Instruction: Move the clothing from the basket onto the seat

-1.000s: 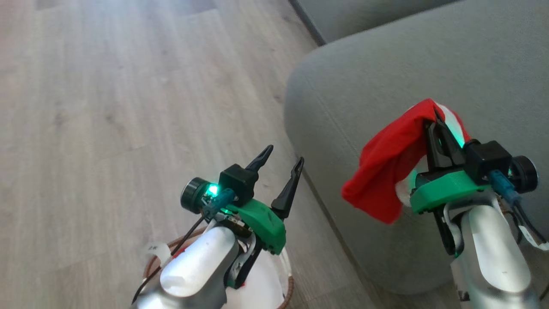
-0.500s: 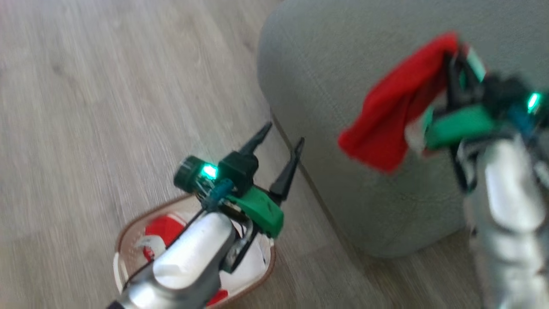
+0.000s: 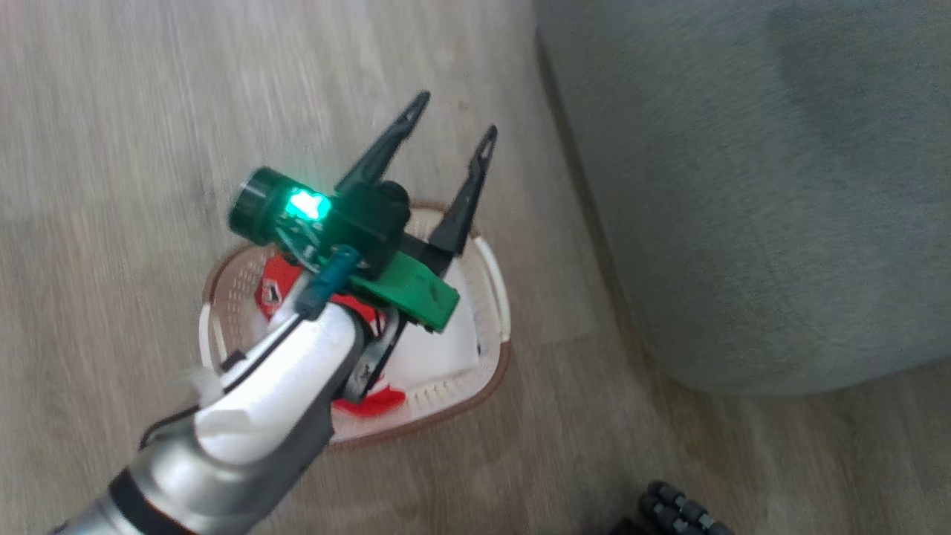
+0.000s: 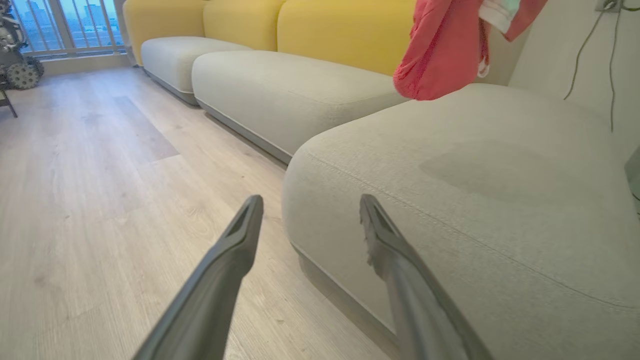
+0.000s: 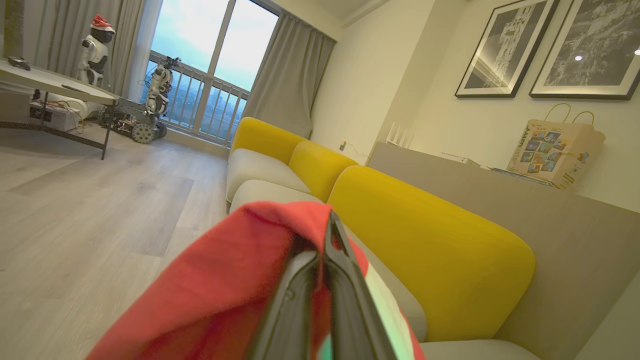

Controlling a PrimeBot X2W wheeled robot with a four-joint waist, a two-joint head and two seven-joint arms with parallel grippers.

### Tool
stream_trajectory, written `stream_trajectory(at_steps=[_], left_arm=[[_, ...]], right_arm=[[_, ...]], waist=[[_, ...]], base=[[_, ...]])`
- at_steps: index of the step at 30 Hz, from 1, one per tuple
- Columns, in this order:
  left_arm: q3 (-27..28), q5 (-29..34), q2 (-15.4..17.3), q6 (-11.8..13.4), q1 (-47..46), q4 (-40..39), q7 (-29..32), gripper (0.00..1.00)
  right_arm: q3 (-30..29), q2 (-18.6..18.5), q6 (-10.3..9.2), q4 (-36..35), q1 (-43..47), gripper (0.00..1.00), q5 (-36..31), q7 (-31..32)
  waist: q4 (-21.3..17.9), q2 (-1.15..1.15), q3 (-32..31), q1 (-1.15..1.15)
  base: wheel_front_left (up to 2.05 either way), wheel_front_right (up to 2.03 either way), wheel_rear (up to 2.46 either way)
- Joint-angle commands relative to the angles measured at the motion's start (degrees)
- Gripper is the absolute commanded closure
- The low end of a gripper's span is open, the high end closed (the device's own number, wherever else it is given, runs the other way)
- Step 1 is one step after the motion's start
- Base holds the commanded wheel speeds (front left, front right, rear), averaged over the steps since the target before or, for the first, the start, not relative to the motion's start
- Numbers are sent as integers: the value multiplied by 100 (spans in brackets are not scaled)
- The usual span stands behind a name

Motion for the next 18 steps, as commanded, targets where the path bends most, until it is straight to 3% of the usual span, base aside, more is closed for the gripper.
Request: stream_trajectory(at_steps=[1, 8, 18], left_arm=[[298, 86, 217, 117, -238, -412, 65, 0], [493, 278, 642, 401, -259, -1041, 269, 0], [478, 374, 775, 514, -213, -1325, 314, 0]], right_arm=[[-186, -186, -2, -28, -480, 100, -86, -37], [-798, -340, -2, 381, -1163, 100, -539, -37], [-1571, 120, -2, 615, -653, 100, -1007, -37]], waist=[[454, 0, 774, -2], [511, 0, 1518, -2], [474, 0, 1894, -2]], base=[[0, 0, 0], [0, 0, 0], [0, 0, 0]])
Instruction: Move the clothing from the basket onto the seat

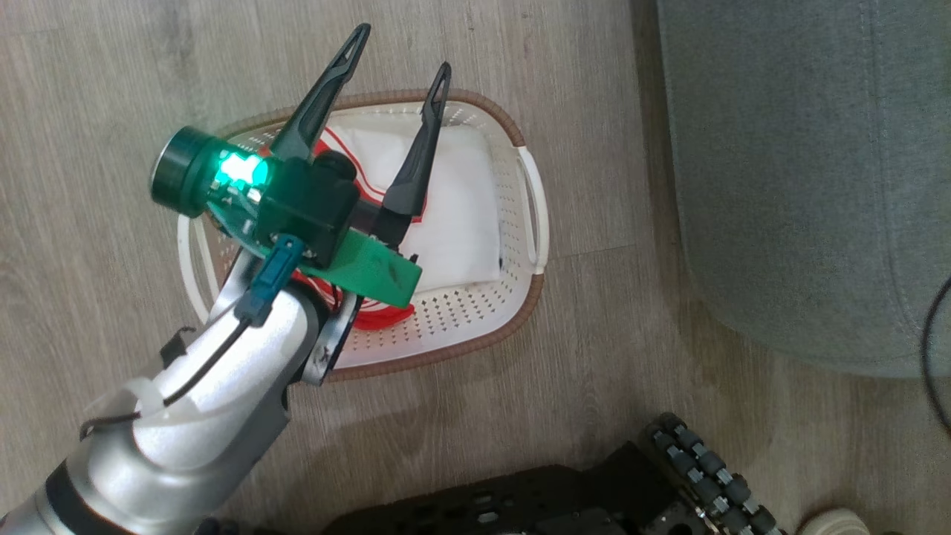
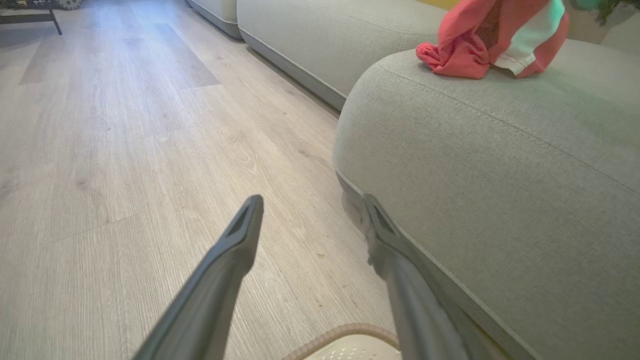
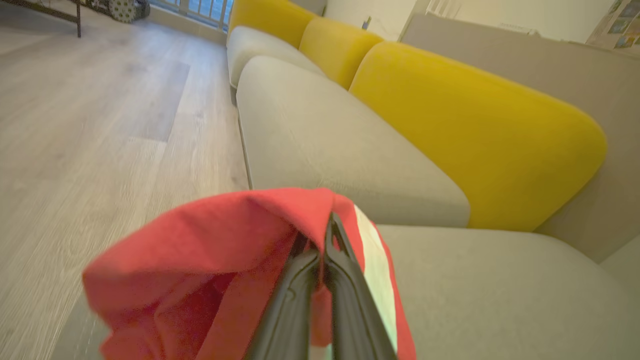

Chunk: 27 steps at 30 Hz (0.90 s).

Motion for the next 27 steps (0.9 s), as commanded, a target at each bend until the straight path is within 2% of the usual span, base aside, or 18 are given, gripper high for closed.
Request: stream_trajectory(at_steps=[1, 7, 8, 9, 10, 19, 27], left_arm=[[151, 51, 137, 10, -71, -215, 19, 0], [48, 23, 143, -35, 13, -162, 14, 0], [37, 16, 140, -41, 23, -152, 8, 0], [30, 5, 137, -45, 33, -136, -2, 0], [25, -10, 132, -48, 46, -118, -12, 0], [156, -305, 93, 5, 337, 83, -295, 0], [537, -752, -35, 78, 934, 482, -719, 0]], right_arm=[[-107, -15, -2, -148, 178, 100, -83, -37], [-296, 216, -2, 127, 540, 100, -362, -37], [-307, 245, -2, 86, 576, 69, -369, -37], [-298, 277, -2, 59, 629, 5, -379, -37], [-274, 316, -2, 40, 683, 0, -365, -37], [297, 348, -2, -493, 1647, 0, 249, -37], [947, 420, -2, -1162, 2853, 0, 966, -37]], waist=[[-12, 0, -4, -2], [-100, 0, -146, -2], [-114, 0, -175, -2], [-128, 0, -213, -2], [-141, 0, -264, -2], [-170, 0, -964, -2], [52, 0, -2131, -2]], base=[[0, 0, 0], [0, 0, 0], [0, 0, 0], [0, 0, 0], [0, 0, 0], [0, 0, 0], [0, 0, 0]])
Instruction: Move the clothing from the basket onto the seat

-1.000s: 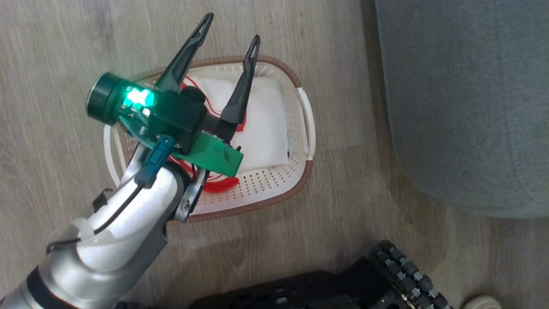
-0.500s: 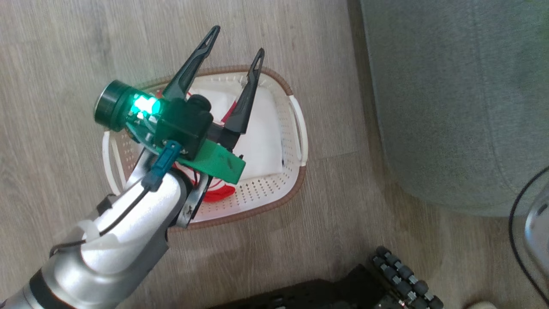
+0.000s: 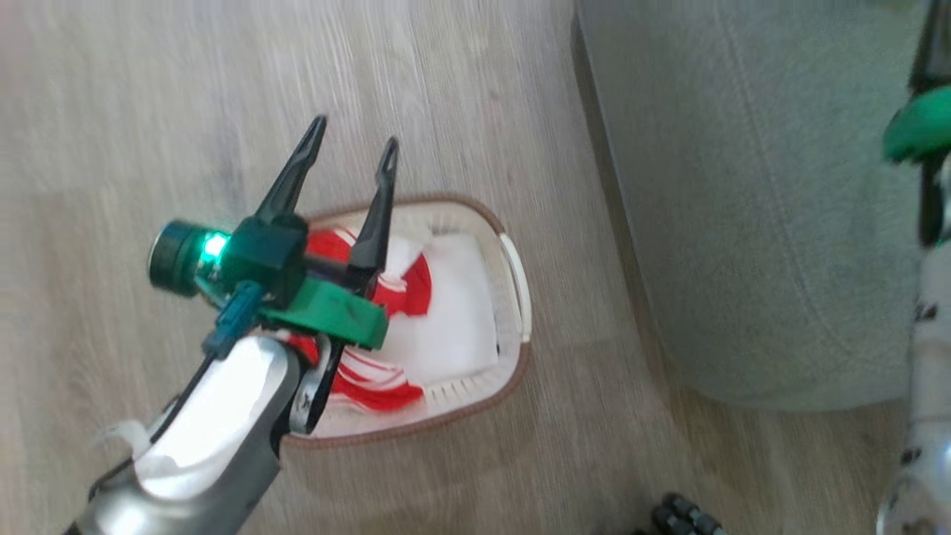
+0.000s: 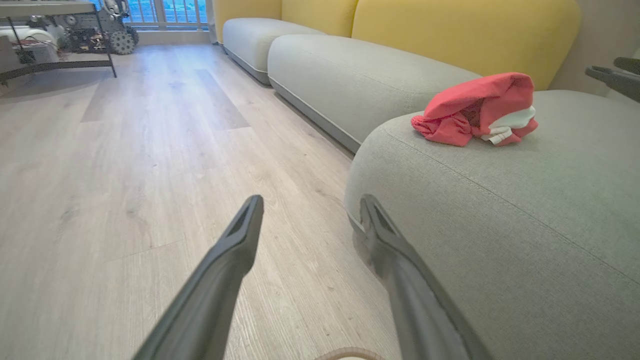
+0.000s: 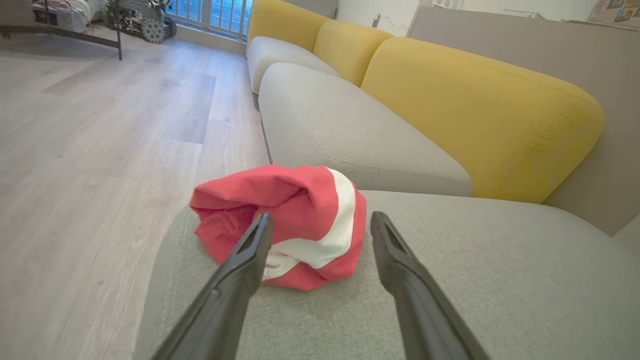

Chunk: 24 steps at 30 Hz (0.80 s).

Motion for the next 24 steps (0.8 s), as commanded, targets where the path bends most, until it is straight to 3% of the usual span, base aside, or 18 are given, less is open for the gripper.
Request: stream_trajectory(at_steps=[1, 14, 24], left_arm=[[293, -61, 42, 60, 118, -81, -73, 0], [1177, -29, -256, 94, 1687, 154, -122, 0], [1890, 185, -435, -15, 2846, 91, -123, 0]], right_arm=[[189, 44, -2, -288, 178, 0, 94, -37], [1254, 563, -2, -995, 1827, 0, 780, -37], [1735, 618, -2, -1344, 2967, 0, 1436, -37]], waist=[[191, 0, -580, 0], [781, 0, -2020, 0], [1068, 0, -2739, 0]], base=[[0, 0, 0], [0, 0, 0], [0, 0, 0]])
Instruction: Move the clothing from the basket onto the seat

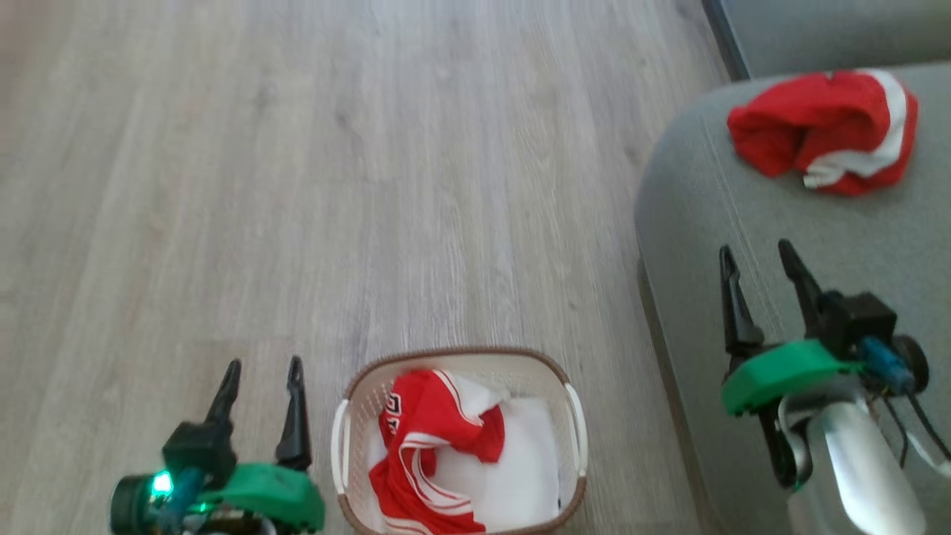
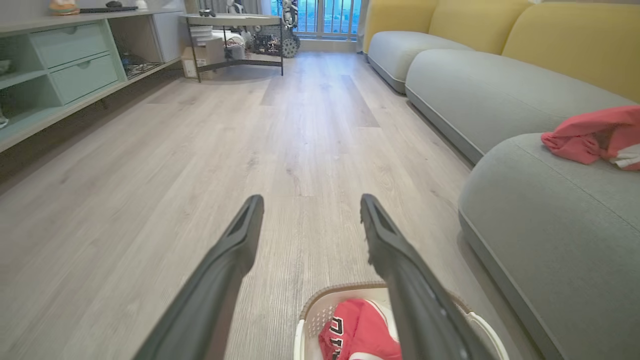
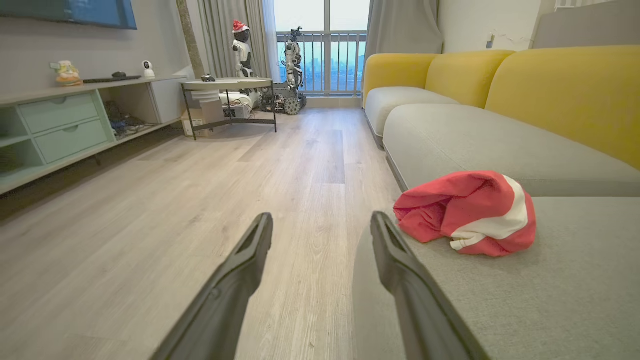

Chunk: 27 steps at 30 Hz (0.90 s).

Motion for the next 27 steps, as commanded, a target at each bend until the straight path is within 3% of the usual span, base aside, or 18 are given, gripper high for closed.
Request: stream_trajectory(at_steps=[1, 16, 27], left_arm=[[363, 76, 1, -33, -90, -229, -71, 0], [1035, 407, -423, -426, 554, -236, -72, 0], [1326, 572, -596, -714, 610, -4, -72, 0]], right_arm=[[198, 29, -2, -255, -35, 0, 179, -38], [495, 30, -2, -665, 928, 0, 539, -38], [657, 30, -2, -621, 1080, 0, 737, -38]], waist=[[168, 0, -189, 1], [343, 0, -439, 1], [374, 0, -466, 1]], base=[[0, 0, 0], [0, 0, 0], [0, 0, 0]])
